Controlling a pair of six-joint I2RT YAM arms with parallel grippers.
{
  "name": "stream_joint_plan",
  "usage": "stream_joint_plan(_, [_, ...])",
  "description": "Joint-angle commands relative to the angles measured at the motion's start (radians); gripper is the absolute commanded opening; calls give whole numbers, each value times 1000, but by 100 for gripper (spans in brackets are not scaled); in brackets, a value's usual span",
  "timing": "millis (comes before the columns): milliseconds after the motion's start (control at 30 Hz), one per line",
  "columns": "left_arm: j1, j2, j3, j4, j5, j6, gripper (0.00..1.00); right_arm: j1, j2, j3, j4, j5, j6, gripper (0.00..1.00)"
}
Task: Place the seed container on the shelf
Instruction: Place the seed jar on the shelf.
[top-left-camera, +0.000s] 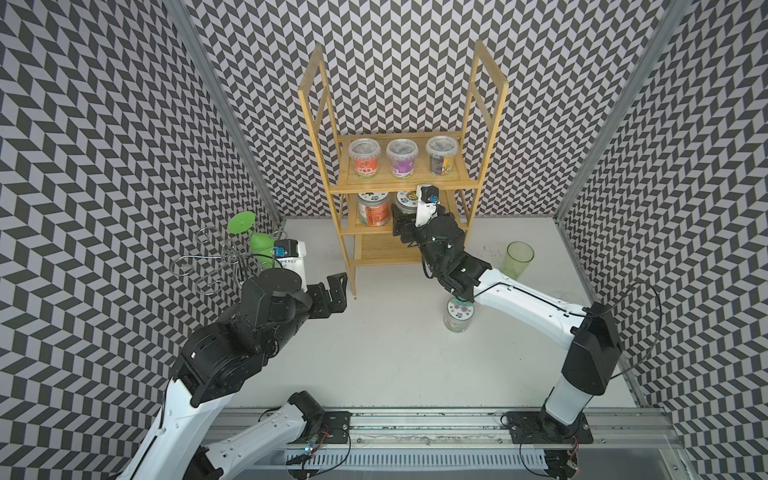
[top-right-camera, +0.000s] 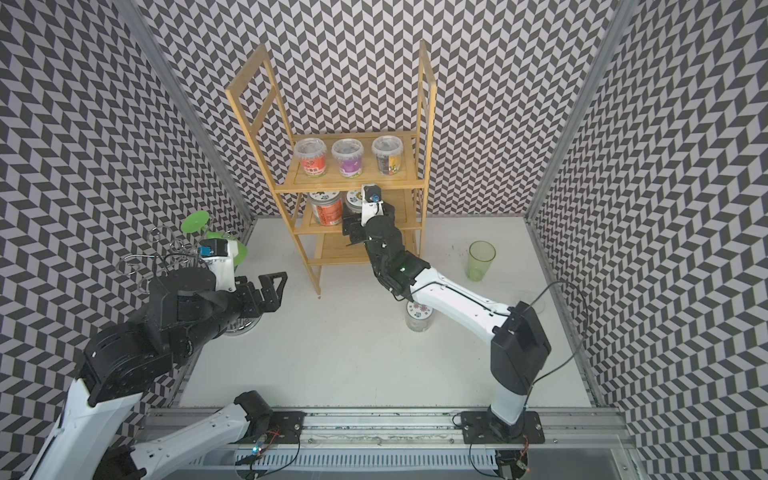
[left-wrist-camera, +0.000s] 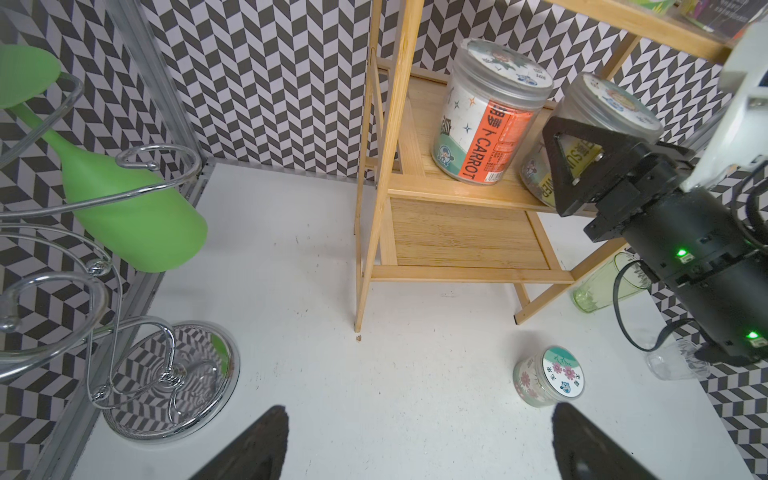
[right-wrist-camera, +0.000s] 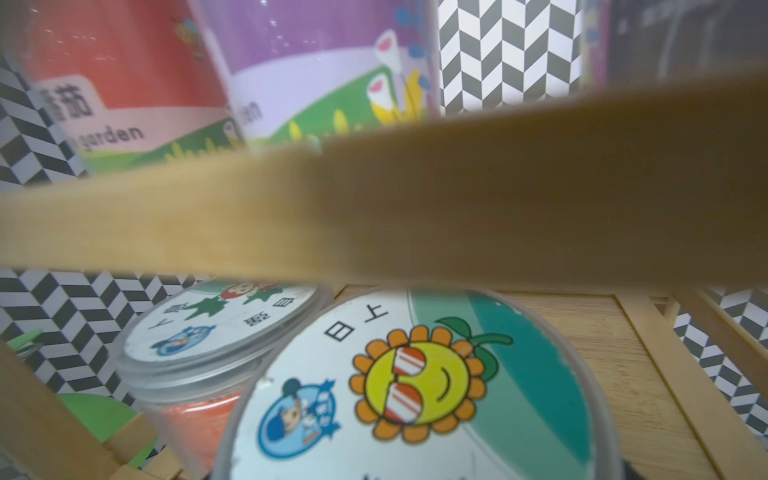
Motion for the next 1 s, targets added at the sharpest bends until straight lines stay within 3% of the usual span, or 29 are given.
stream_joint_plan(0, [6, -6, -6, 10, -14, 7, 100, -5, 27, 39, 0, -14, 32, 86])
stream_joint_plan(267, [6, 3, -1, 14, -12, 10, 99, -5, 13, 32, -10, 8, 13, 97])
stream_joint_plan(967, [5, 15, 1, 24, 2, 25, 99, -5, -110, -78, -69, -24, 0, 100])
